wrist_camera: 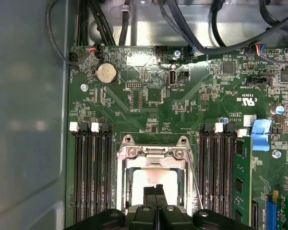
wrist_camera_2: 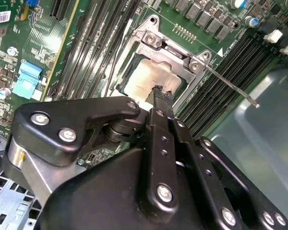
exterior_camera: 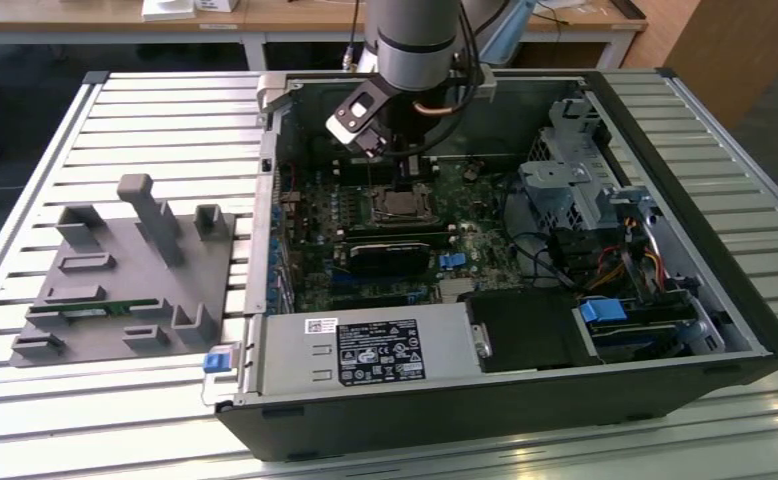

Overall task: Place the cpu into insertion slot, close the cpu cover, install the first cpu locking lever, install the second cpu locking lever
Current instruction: 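Install the first cpu locking lever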

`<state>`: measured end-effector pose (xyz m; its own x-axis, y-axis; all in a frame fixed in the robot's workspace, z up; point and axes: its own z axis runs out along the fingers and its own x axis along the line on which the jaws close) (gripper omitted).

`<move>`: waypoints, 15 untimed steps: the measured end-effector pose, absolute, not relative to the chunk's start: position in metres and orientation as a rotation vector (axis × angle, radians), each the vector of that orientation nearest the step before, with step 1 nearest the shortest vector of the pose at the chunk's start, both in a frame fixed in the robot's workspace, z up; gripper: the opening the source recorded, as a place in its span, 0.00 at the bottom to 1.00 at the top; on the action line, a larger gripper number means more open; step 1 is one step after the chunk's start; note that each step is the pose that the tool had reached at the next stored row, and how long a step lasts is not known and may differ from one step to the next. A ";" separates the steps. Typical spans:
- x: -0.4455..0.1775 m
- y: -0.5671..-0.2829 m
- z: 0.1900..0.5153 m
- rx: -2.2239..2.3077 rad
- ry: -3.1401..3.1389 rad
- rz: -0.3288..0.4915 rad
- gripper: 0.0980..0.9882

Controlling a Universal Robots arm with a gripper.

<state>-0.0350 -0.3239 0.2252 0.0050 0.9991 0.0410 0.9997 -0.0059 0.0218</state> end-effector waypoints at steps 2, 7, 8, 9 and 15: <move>-0.036 -0.324 0.225 -2.217 -2.205 -0.069 0.02; -0.037 -0.324 0.225 -2.217 -2.205 -0.069 0.02; -0.037 -0.324 0.225 -2.217 -2.206 -0.069 0.02; -0.037 -0.324 0.225 -2.217 -2.205 -0.070 0.02; -0.037 -0.324 0.226 -2.217 -2.205 -0.069 0.02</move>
<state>-0.0373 -0.3239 0.2261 0.0050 0.9991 0.0410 0.9997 -0.0059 0.0218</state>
